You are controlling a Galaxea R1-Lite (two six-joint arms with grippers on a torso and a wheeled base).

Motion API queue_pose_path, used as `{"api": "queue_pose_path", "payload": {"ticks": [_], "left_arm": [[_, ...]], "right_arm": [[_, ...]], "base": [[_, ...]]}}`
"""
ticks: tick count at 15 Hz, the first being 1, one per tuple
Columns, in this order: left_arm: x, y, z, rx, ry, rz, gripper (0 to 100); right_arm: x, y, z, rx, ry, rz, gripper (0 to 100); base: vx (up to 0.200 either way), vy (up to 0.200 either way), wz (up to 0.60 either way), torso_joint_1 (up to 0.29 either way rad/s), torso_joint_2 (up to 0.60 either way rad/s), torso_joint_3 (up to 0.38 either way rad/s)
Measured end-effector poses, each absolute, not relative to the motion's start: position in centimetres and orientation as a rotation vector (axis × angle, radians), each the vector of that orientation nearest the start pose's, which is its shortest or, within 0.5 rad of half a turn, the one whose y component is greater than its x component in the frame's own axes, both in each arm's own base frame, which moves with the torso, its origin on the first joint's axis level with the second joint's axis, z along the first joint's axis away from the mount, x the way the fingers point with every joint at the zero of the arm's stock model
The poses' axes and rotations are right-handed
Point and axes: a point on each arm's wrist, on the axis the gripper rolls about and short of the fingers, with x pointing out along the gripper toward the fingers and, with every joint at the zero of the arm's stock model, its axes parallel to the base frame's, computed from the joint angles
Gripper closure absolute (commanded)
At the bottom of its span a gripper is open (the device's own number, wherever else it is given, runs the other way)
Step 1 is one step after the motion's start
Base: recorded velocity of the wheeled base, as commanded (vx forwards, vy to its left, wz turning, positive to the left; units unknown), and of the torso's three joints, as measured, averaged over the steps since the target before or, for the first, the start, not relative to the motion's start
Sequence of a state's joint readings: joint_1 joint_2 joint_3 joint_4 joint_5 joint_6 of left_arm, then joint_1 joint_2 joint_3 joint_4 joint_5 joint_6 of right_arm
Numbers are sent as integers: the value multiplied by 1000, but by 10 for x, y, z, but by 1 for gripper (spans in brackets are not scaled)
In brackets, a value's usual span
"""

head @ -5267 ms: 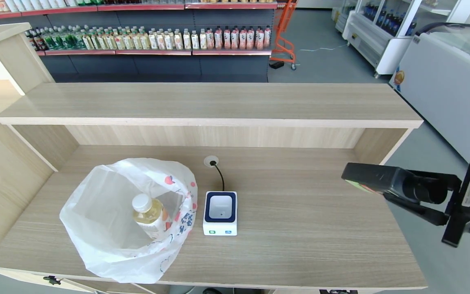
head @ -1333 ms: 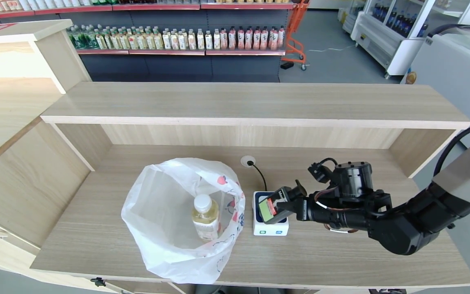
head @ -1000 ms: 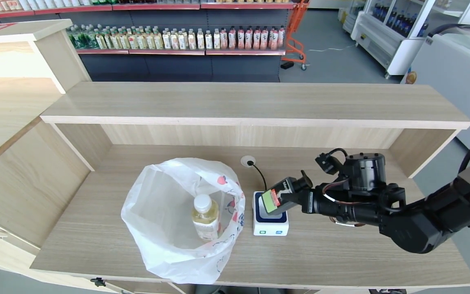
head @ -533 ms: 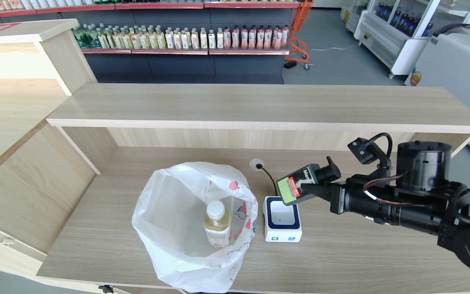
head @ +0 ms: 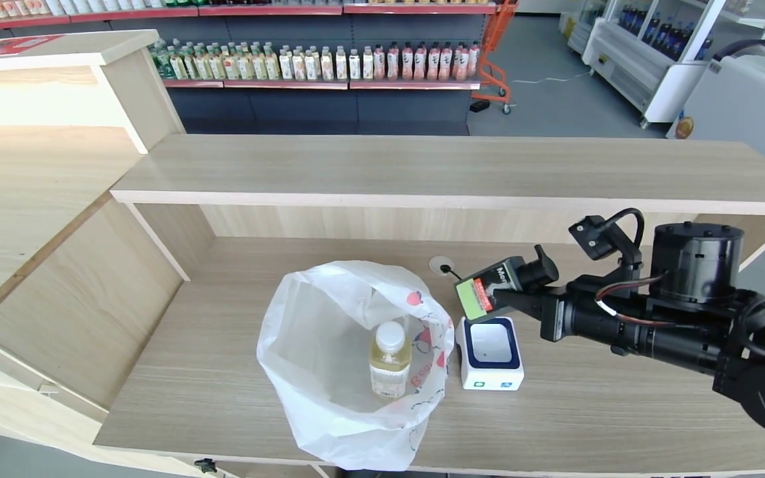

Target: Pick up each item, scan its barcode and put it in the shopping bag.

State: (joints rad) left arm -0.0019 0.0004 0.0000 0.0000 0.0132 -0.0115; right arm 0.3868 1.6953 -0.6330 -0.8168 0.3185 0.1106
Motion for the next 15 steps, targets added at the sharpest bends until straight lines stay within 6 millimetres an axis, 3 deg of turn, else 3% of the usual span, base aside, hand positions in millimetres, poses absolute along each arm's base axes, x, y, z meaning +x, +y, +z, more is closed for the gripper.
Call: {"api": "queue_pose_path", "payload": {"ticks": [5, 7, 15], "left_arm": [[-23, 0, 75, -12, 0, 10, 0], [-23, 0, 75, -11, 0, 11, 0], [-23, 0, 75, -12, 0, 10, 0]], "right_arm": [[284, 125, 155, 79, 229, 702, 100], [295, 134, 151, -23, 149, 733, 100], [313, 150, 112, -115, 194, 963, 100]], "base": [[0, 0, 0, 0, 0, 0], [0, 0, 0, 0, 0, 0], [0, 0, 0, 0, 0, 0]]}}
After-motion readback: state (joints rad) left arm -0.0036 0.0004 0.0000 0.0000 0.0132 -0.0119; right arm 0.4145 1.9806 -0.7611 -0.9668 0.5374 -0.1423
